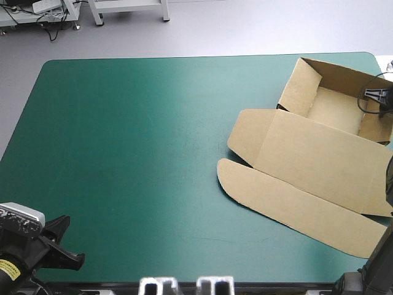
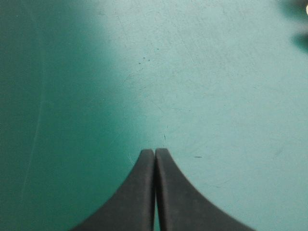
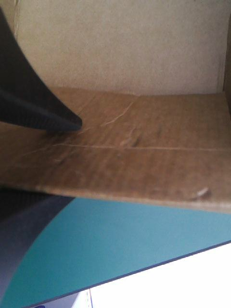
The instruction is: Fold the box
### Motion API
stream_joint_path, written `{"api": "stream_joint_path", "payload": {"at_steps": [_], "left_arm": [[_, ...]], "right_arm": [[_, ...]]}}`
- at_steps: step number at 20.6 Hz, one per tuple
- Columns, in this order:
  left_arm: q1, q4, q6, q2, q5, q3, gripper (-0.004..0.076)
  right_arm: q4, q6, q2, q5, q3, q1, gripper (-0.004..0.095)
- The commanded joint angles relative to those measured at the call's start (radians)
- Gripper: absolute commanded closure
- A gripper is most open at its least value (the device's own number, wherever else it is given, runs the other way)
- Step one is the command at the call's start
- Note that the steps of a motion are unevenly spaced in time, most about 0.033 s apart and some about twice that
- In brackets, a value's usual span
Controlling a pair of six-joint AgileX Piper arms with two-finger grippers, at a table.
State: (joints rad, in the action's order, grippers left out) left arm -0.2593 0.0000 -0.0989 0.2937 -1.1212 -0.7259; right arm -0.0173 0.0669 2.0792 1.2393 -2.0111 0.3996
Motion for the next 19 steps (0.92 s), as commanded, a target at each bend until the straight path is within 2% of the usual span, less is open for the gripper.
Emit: {"api": "stream_joint_path", "payload": {"at_steps": [1, 7, 8, 10, 11, 12, 13, 16, 19], "left_arm": [[-0.003, 0.000, 0.005, 0.012, 0.057, -0.023, 0.0734], [-0.003, -0.035, 0.005, 0.012, 0.061, -0.023, 0.0734], [-0.003, -0.046, 0.005, 0.012, 0.061, -0.023, 0.0734], [-0.003, -0.093, 0.005, 0.012, 0.063, -0.023, 0.0734], [-0.003, -0.130, 0.001, 0.012, 0.063, -0.021, 0.0734], [-0.003, -0.145, 0.001, 0.012, 0.061, -0.021, 0.0734], [-0.003, -0.148, -0.004, 0.012, 0.061, -0.021, 0.0734], [-0.003, -0.144, -0.049, 0.012, 0.063, -0.021, 0.0734], [-0.003, -0.144, -0.075, 0.012, 0.063, -0.019, 0.0734]], "right_arm": [[0.001, 0.001, -0.066, 0.009, -0.033, 0.007, 0.0505], [-0.015, -0.008, -0.181, 0.009, -0.033, 0.007, 0.0505], [0.029, -0.015, -0.206, 0.009, -0.033, 0.007, 0.0505], [0.191, 0.038, -0.270, 0.009, -0.015, 0.007, 0.0516], [0.285, 0.107, -0.314, 0.009, 0.005, -0.004, 0.0568], [0.319, 0.127, -0.358, 0.009, 0.030, -0.019, 0.0647], [0.319, 0.127, -0.405, 0.009, 0.056, -0.037, 0.0737], [0.306, 0.130, -0.530, 0.009, 0.133, -0.079, 0.0912], [0.291, 0.136, -0.699, 0.009, 0.284, -0.128, 0.0927]]}}
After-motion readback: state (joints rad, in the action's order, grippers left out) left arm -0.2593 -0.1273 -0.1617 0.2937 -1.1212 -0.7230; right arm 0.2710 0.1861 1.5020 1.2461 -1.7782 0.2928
